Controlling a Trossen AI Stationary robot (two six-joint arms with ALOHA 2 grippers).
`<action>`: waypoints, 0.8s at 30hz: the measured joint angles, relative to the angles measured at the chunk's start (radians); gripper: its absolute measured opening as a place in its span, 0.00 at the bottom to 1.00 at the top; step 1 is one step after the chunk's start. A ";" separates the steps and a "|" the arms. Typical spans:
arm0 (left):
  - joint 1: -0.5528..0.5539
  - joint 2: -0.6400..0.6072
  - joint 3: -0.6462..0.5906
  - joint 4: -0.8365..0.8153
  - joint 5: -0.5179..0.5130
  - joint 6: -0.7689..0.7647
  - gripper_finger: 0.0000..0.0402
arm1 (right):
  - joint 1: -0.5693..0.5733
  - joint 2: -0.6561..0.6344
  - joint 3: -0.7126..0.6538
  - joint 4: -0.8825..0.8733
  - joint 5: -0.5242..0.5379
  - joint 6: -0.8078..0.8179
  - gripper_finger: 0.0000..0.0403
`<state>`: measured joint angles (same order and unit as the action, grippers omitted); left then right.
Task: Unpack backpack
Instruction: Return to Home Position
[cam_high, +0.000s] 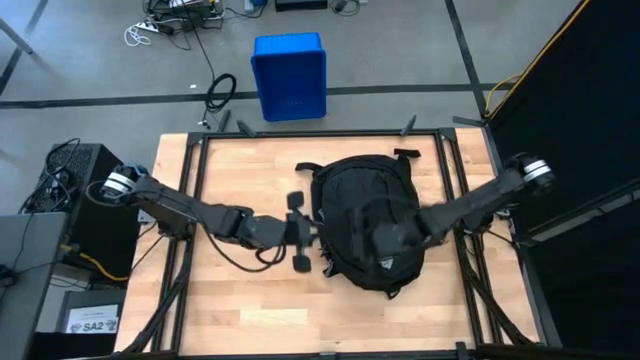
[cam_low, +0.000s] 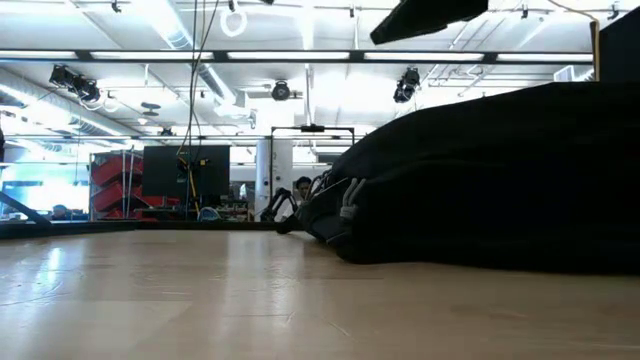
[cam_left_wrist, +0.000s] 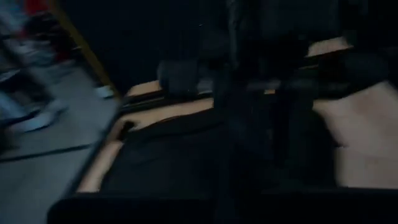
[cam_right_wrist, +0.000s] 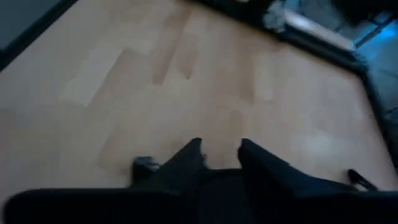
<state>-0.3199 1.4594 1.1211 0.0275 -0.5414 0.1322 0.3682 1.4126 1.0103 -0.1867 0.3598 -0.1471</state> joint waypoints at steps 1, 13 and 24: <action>0.007 -0.019 -0.022 0.002 -0.014 0.006 0.01 | -0.028 -0.044 -0.024 0.013 -0.001 -0.010 0.13; 0.038 -0.650 -0.674 0.512 -0.030 -0.030 0.00 | -0.160 -0.837 -0.473 0.329 -0.071 -0.098 0.00; 0.099 -0.898 -0.965 0.569 0.060 -0.031 0.00 | -0.293 -1.188 -0.665 0.163 -0.143 -0.045 0.00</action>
<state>-0.2206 0.5611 0.1560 0.5970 -0.4809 0.1014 0.0753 0.2246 0.3450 -0.0242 0.2165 -0.1918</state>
